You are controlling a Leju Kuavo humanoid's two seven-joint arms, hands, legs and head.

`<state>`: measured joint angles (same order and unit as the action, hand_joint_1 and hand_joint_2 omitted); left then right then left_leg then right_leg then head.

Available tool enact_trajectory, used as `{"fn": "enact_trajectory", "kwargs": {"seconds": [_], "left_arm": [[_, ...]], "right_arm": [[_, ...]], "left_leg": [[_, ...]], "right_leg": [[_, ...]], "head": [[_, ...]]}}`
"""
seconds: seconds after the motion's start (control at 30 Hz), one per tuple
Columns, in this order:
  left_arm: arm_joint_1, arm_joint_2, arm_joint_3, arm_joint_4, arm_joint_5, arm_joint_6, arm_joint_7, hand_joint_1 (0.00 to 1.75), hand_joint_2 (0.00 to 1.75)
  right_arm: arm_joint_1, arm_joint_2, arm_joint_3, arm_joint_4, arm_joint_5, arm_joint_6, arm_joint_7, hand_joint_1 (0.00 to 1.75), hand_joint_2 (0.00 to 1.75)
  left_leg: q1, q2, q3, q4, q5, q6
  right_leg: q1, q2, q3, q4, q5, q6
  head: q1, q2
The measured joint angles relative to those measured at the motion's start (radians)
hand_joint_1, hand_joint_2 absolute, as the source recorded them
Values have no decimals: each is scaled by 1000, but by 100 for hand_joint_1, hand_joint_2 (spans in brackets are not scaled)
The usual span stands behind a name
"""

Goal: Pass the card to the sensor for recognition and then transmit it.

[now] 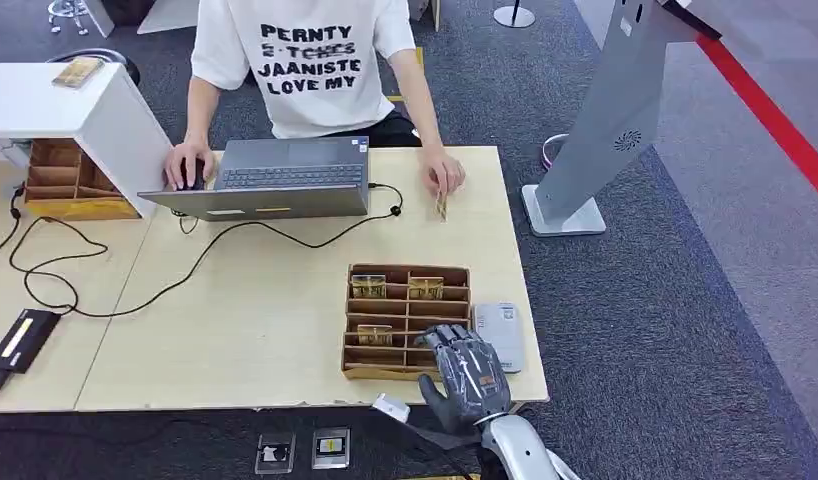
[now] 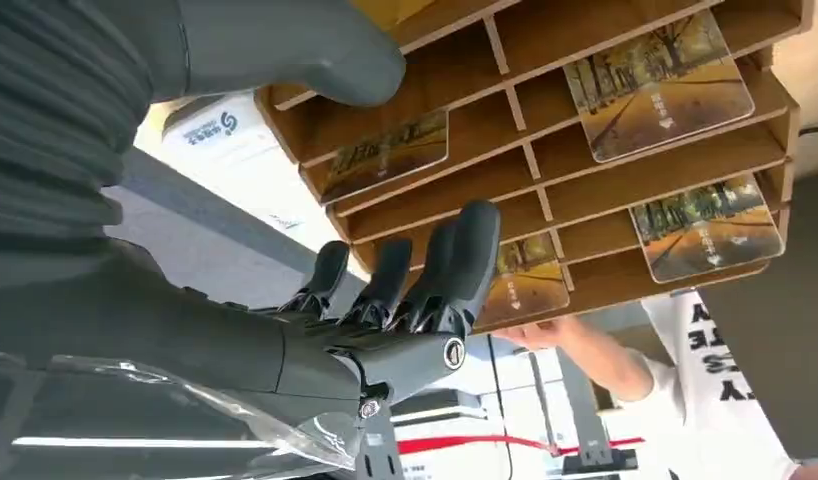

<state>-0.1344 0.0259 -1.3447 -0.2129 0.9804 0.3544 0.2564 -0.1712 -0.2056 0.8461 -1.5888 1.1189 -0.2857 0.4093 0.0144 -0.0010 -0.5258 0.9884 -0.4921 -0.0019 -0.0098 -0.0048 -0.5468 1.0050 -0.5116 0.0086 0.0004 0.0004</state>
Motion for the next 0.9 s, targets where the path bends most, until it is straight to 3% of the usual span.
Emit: {"fn": "enact_trajectory", "kwargs": {"seconds": [0.13, 0.9], "left_arm": [[0, 0, 0, 0, 0, -1, 3, 0, 0], [-7, 0, 0, 0, -21, -6, 13, 0, 0]], "right_arm": [[0, 2, 0, 8, -5, -2, 0, 80, 175], [-31, 2, -2, 51, -24, -34, 4, 75, 175]], "left_leg": [[0, 0, 0, 0, 0, 0], [0, 0, 0, 0, 0, 0]], "right_leg": [[0, 0, 0, 0, 0, 0], [0, 0, 0, 0, 0, 0]], "head": [[0, 0], [0, 0]]}}
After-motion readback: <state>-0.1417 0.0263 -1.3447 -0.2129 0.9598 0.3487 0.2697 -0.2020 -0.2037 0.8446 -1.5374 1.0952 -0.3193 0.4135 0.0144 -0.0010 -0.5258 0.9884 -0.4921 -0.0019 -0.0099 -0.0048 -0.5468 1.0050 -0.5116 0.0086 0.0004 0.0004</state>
